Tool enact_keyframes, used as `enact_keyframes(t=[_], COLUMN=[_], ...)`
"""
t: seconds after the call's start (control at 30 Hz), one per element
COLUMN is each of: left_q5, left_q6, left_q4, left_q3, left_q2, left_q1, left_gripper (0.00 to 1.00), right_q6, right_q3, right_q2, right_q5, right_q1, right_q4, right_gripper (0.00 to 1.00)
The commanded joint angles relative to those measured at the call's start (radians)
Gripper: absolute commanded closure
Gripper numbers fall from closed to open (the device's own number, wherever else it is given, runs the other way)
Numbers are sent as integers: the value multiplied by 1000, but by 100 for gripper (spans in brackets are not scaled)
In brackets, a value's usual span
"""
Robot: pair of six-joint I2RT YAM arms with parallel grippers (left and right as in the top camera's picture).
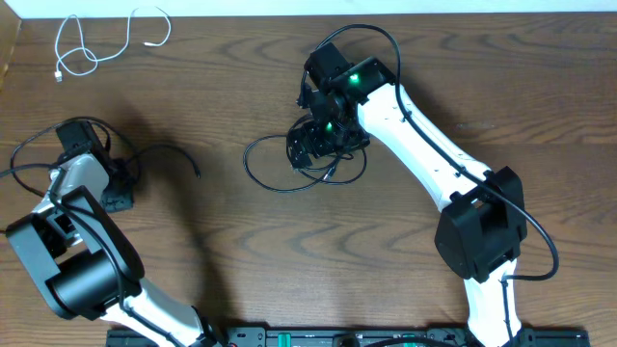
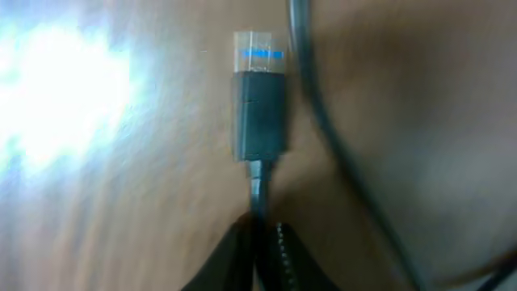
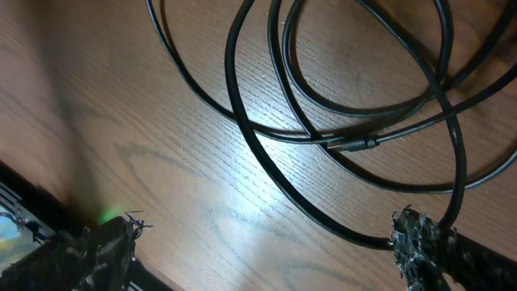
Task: Untangle cables
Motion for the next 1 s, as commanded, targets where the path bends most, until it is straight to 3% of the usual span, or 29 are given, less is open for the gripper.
enact_keyframes(t=[0.0, 0.4, 0.47, 0.5, 0.53, 0.67, 0.8, 0.97], left_q5=[-7, -8, -7, -7, -7, -7, -4, 173], left_q6=[158, 377, 376, 376, 376, 376, 376, 391], left_q4=[23, 27, 18, 14, 10, -8, -34, -68], left_q3=[-8, 43, 48, 50, 51, 55, 55, 55], left_q2=[65, 65, 64, 61, 58, 8, -75, -158], left_q1=[0, 0, 0, 0, 0, 0, 0, -2], left_gripper=[92, 91, 83, 70, 64, 57, 37, 33], right_q6=[-15, -14, -14, -14, -14, -10, -11, -41], right_q3=[-3, -3, -3, -3, -3, -3, -3, -3], right_q2=[-28, -28, -28, -28, -28, -28, -28, -28], right_q5=[1, 1, 1, 1, 1, 1, -28, -132], right_q1=[3, 5, 5, 5, 5, 5, 5, 13], right_q4=[-3, -2, -1, -1, -2, -3, 18, 91], right_gripper=[1, 1, 1, 1, 1, 1, 1, 1])
